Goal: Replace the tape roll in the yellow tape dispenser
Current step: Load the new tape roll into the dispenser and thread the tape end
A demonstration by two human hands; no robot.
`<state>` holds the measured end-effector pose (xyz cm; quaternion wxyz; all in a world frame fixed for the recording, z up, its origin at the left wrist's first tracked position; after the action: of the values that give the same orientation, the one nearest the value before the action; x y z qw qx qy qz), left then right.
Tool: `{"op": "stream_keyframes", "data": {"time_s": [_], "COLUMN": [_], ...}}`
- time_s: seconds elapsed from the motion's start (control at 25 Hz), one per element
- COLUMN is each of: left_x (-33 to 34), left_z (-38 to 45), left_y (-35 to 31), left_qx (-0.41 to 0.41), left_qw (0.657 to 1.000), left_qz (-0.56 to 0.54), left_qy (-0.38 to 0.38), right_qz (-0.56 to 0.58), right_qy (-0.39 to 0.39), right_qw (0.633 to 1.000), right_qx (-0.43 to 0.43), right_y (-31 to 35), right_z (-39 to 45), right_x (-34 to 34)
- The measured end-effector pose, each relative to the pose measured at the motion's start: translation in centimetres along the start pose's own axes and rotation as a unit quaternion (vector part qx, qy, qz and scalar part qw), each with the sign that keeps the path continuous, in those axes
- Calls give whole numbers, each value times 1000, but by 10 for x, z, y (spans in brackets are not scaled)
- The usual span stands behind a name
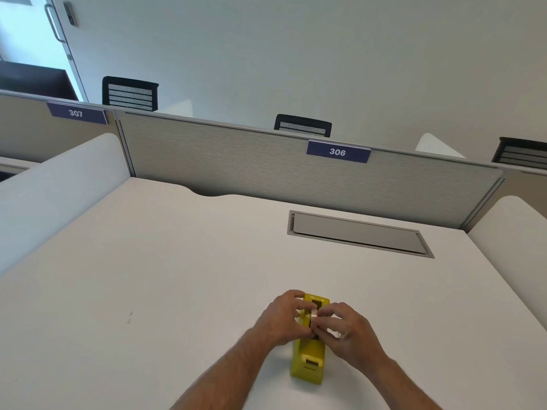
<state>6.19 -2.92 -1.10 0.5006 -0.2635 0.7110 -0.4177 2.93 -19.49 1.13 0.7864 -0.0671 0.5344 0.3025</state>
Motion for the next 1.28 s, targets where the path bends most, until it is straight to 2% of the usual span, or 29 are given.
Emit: {"op": "stream_keyframes", "data": {"time_s": [0.32,0.6,1.28], "left_x": [0,2,2], "left_z": [1,1,2], "left_y": [0,3,6], "left_qx": [-7,-8,5], "left_qw": [1000,1000,1000], "left_qz": [-2,-2,-13], "left_qy": [-3,-1,-8], "right_qz": [-2,-7,3], "right_qy": [13,-14,-14], "right_qw": [1000,1000,1000], "right_qx": [2,-2,8], "right_y": [-2,-1,-2], "right_z": [1,-1,0], "right_x": [3,1,3]}}
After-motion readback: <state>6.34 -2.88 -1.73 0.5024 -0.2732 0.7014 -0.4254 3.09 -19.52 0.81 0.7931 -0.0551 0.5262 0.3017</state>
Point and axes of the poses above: each hand's wrist, its own z-axis towards the middle knuckle, its own x-axis out of the palm, y = z × x, the point moved 4 cm from there along z, towards the middle knuckle, and after that the axes turned 9 degrees about -z, right-handed, at the moved point
